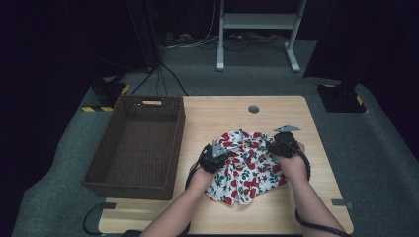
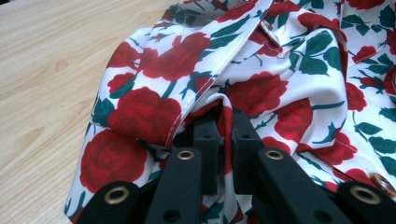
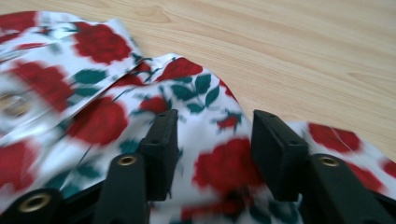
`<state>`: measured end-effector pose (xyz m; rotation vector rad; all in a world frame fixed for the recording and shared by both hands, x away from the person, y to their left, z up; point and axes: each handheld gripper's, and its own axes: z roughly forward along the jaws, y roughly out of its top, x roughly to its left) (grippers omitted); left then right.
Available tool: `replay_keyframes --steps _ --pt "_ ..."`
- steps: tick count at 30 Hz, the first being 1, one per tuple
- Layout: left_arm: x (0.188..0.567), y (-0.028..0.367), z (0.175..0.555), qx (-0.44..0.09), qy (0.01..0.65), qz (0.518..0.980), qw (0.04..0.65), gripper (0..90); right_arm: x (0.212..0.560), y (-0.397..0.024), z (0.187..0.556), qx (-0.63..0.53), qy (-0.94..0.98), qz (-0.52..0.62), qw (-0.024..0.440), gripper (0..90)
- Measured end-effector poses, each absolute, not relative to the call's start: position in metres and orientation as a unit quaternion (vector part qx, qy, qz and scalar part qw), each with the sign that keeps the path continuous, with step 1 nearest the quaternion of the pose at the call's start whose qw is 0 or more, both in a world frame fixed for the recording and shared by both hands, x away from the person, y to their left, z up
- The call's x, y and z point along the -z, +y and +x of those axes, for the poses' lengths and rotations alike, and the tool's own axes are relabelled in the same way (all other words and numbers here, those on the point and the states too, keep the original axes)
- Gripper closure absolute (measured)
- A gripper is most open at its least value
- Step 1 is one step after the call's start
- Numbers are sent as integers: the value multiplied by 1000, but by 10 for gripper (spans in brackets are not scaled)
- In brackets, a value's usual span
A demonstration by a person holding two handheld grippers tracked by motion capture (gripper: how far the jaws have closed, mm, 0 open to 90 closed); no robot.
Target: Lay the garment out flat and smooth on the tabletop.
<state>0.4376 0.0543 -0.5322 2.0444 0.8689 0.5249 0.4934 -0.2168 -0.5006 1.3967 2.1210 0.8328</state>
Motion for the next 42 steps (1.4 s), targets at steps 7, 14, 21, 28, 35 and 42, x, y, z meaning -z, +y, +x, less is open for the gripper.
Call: replay_keyframes --steps 7,14,21,28,35,42 --pt "530 53 442 -209 351 813 415 834 520 -207 517 -276 779 522 211 592" --pt "530 53 437 -203 347 817 414 863 517 -205 494 -263 797 485 245 882" --pt "518 55 415 -203 327 825 414 867 506 -228 437 -301 787 473 260 878" --pt "494 49 388 -218 293 824 432 871 486 -246 386 -321 783 455 279 865" --pt "502 43 387 -217 294 831 419 870 494 -258 374 -327 774 472 266 796" --pt "519 45 390 -208 302 837 405 861 502 -259 386 -328 767 491 250 673"
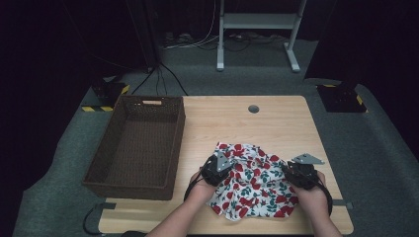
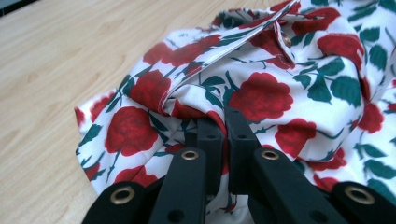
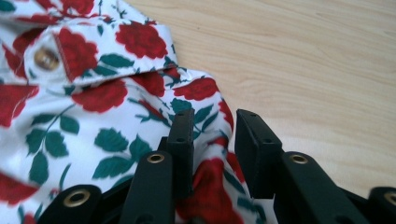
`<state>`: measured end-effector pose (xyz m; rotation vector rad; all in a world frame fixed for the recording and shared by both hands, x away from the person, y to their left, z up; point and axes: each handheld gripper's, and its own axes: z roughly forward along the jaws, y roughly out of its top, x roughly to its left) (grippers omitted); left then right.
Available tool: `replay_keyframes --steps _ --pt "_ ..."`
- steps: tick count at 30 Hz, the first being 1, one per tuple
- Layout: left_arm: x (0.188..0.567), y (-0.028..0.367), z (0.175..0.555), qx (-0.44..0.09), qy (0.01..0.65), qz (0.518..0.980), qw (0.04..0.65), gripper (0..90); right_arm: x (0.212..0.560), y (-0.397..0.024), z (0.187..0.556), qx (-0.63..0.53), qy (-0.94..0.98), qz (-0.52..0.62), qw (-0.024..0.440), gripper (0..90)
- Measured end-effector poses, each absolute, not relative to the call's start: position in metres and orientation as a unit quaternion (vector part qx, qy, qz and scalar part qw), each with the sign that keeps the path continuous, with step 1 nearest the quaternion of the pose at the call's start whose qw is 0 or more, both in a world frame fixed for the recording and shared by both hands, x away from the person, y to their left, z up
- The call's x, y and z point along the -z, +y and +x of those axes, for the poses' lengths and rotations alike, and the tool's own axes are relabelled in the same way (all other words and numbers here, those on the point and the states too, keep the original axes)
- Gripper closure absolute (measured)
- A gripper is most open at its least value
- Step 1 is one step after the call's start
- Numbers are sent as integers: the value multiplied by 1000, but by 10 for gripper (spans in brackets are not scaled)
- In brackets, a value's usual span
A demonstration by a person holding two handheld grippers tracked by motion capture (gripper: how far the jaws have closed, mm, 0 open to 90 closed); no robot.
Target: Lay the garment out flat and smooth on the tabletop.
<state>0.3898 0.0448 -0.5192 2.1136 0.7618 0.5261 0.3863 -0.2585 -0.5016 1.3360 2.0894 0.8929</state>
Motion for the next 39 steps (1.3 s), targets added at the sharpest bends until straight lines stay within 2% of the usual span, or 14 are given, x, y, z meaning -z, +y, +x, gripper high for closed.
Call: replay_keyframes --steps 8,10,11,12,13,14,20,26,34,39 --pt "525 47 390 -205 306 837 405 843 507 -249 422 -284 783 508 219 622" --pt "526 47 391 -205 308 835 407 836 511 -246 428 -271 789 510 211 658" --pt "526 47 392 -204 309 835 408 834 514 -244 430 -264 791 511 208 722" --pt "526 47 392 -204 309 834 409 835 515 -243 431 -263 792 511 206 829" --pt "525 47 392 -204 310 833 410 836 515 -243 431 -265 793 508 206 885" --pt "525 48 392 -205 309 832 412 844 514 -241 430 -265 795 503 210 891" --pt "513 52 388 -215 306 823 428 866 487 -237 404 -298 787 466 273 892" --pt "493 57 378 -221 296 817 443 866 459 -249 374 -336 768 454 301 891" --pt "480 62 345 -219 266 829 441 865 458 -265 321 -362 765 448 290 892" --pt "474 61 340 -230 256 833 433 866 457 -261 308 -370 764 439 294 894"
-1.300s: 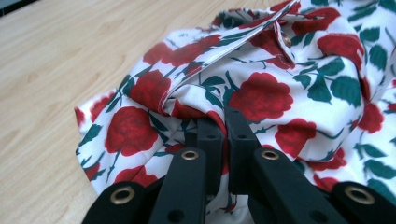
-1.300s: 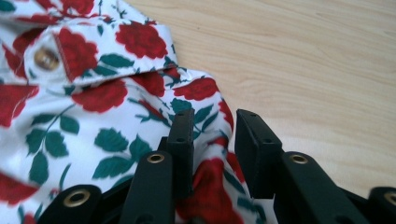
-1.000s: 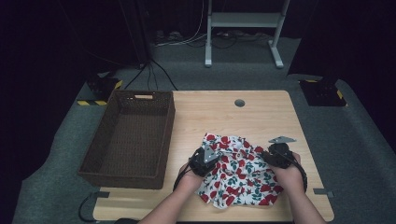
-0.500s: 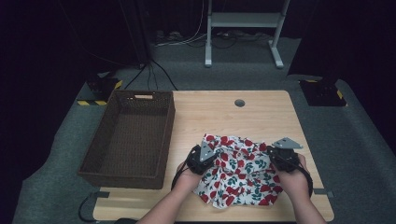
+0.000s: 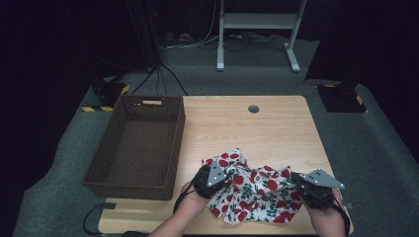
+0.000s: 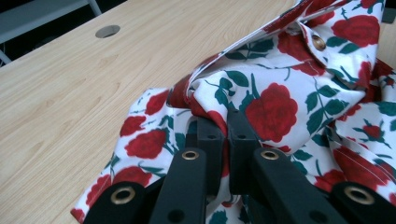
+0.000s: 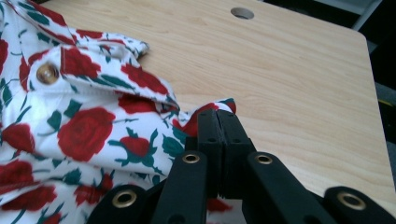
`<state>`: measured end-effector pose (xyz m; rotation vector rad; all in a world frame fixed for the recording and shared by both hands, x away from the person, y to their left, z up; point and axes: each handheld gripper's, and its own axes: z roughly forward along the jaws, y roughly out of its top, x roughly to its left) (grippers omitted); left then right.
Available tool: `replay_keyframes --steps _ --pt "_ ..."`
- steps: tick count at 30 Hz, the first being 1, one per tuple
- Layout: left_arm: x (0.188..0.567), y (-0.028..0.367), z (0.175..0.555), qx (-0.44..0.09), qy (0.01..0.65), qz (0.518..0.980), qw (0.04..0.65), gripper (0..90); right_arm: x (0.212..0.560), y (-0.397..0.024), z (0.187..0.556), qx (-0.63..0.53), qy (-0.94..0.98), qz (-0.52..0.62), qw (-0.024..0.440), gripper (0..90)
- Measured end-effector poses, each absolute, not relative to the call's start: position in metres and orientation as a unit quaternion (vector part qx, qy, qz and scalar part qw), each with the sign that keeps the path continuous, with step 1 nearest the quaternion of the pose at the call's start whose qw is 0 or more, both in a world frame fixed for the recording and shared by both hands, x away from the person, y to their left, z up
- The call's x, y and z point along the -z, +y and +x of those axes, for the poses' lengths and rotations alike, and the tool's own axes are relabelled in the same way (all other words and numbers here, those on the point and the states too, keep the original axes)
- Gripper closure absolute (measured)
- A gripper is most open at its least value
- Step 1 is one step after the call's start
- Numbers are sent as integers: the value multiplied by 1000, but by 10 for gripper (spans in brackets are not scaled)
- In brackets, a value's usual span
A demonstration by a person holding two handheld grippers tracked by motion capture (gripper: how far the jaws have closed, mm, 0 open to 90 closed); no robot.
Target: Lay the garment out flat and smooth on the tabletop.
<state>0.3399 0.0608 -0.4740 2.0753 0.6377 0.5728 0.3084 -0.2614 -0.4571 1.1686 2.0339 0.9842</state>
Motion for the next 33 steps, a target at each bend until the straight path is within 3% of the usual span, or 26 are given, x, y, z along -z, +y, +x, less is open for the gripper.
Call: replay_keyframes --steps 3,6,7,8,9,11,14,20,33 --pt "463 57 376 -236 261 837 418 870 448 -258 333 -364 761 446 298 898" --pt "411 39 445 -306 267 823 398 864 418 -252 391 -343 753 462 319 898" --pt "394 31 465 -358 264 811 380 825 401 -251 422 -331 744 471 339 892" --pt "380 27 482 -402 282 789 369 723 388 -250 445 -319 737 483 349 855" --pt "371 26 495 -399 320 771 380 622 379 -252 463 -304 727 496 364 766" --pt "370 24 508 -359 361 756 412 522 373 -255 480 -298 713 524 358 710" --pt "388 17 502 -351 337 770 413 487 381 -254 480 -298 721 514 357 658" --pt "439 17 475 -295 334 792 417 480 415 -264 457 -316 727 514 328 648" --pt "523 40 433 -239 337 827 382 479 491 -275 401 -318 752 509 273 620"
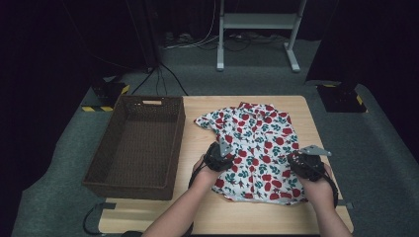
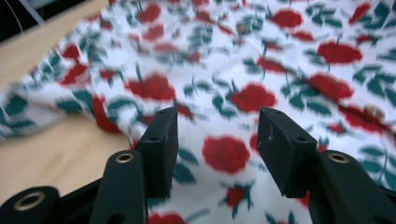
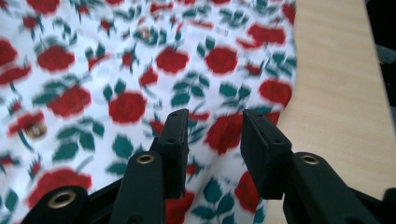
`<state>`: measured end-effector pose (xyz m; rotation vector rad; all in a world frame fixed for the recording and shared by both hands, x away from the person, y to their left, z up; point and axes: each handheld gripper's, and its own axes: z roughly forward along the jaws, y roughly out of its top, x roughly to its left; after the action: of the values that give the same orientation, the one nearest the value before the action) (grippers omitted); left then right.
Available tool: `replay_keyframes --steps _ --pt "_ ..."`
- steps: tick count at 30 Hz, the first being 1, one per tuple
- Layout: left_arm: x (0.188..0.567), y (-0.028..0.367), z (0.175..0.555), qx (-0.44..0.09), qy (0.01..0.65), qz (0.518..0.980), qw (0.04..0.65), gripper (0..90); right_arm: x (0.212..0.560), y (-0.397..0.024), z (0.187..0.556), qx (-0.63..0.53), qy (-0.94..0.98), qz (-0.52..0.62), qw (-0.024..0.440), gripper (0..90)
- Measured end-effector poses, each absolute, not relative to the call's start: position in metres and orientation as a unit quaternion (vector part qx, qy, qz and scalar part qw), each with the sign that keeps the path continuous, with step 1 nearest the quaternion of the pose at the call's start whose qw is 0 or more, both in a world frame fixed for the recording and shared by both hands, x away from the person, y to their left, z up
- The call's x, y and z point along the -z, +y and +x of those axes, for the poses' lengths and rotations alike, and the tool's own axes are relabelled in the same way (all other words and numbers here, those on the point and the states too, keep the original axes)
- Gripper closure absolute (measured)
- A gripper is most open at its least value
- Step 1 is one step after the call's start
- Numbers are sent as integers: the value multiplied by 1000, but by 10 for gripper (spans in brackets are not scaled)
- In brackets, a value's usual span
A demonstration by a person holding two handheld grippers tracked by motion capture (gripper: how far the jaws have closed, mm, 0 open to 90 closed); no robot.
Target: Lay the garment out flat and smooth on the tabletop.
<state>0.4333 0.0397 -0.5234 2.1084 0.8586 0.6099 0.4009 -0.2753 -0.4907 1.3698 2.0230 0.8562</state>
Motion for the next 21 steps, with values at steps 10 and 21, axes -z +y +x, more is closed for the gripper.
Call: replay_keyframes --steps 10,21 --pt "540 46 425 -224 343 833 373 470 528 -272 395 -300 764 519 238 620" --pt "541 55 397 -208 347 834 376 503 532 -277 377 -317 761 518 228 620"
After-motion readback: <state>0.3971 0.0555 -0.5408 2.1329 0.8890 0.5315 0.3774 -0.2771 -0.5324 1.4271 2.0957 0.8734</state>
